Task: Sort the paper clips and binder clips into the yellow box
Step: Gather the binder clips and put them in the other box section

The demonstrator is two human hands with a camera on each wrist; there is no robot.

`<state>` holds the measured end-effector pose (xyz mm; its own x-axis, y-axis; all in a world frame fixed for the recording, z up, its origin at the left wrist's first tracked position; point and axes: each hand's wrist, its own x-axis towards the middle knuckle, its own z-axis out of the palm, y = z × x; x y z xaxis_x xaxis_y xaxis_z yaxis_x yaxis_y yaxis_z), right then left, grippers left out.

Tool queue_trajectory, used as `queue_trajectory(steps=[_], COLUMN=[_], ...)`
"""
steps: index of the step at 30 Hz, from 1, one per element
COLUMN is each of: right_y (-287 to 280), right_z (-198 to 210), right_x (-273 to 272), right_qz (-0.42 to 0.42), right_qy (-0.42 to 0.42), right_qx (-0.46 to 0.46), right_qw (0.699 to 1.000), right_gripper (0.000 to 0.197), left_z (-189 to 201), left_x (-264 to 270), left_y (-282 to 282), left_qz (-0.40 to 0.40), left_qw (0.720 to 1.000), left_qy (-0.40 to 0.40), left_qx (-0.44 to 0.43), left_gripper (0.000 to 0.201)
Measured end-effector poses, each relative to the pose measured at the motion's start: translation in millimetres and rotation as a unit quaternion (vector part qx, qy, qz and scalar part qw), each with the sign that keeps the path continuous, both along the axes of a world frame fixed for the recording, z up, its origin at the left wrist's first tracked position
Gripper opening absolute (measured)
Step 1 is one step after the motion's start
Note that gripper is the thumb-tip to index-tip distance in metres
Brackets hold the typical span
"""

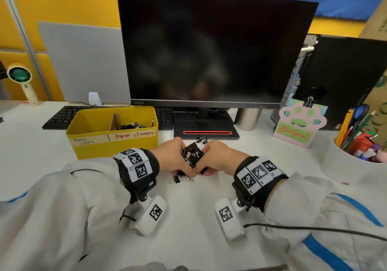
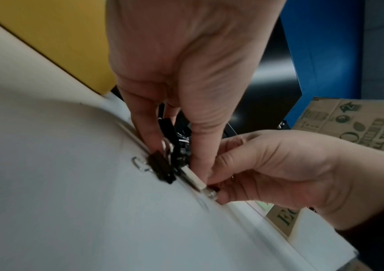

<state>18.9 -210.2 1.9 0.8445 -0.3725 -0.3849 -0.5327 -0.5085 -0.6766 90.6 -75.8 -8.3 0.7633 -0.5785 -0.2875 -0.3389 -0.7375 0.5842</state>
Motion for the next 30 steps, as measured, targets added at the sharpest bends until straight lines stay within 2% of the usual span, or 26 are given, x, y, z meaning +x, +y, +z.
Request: queue_trajectory(steps=[3, 5, 7, 10, 12, 15, 17, 19, 23, 27, 30], right_y=[4, 8, 11, 18, 22, 34, 40, 47, 62, 84, 103], right_z=[-6, -7, -6, -3, 0, 2, -1, -1, 23, 61, 67], right_x=[2, 2, 1, 0, 3, 14, 24, 33, 57, 84, 113], right_qz=[-0.051, -0.081, -0.121, -0.165, -0.172, -0.189, -0.213, -0.226, -0.187, -0.117, -0.067], right_qy=[-0.041, -0.066, -0.090, -0.115, -0.122, -0.124, -0.137, -0.165, -0.262, -0.338, -0.347], right_qx=[0.074, 0.133, 0.211, 0.340, 0.370, 0.382, 0.390, 0.395, 0.392, 0.404, 0.377], right_qw=[0.995, 0.986, 0.966, 0.919, 0.905, 0.896, 0.885, 0.875, 0.862, 0.842, 0.856], right_gripper=[0.023, 0.017, 0.021, 0.013, 0.011, 0.021, 0.040, 0.048, 0.045, 0.021, 0.028], left_z=[-5, -8, -11, -13, -10, -2, 4, 12, 39, 70, 74], left_x=[-1, -2, -3, -4, -7, -13, -14, -12, 1, 28, 54], left_y=[0, 0, -1, -2, -3, -6, -5, 0, 12, 34, 59], left_qz=[0.051, 0.068, 0.082, 0.097, 0.089, 0.053, 0.038, 0.031, 0.026, 0.031, 0.045], left_qw=[0.990, 0.981, 0.971, 0.947, 0.939, 0.952, 0.966, 0.972, 0.963, 0.937, 0.933], left_qy=[0.090, 0.122, 0.140, 0.176, 0.174, 0.120, 0.070, 0.031, -0.076, -0.144, -0.171], left_qx=[-0.094, -0.137, -0.178, -0.252, -0.283, -0.277, -0.247, -0.232, -0.257, -0.317, -0.312], left_gripper=[0.073, 0.071, 0.070, 0.074, 0.072, 0.065, 0.070, 0.075, 0.070, 0.065, 0.060])
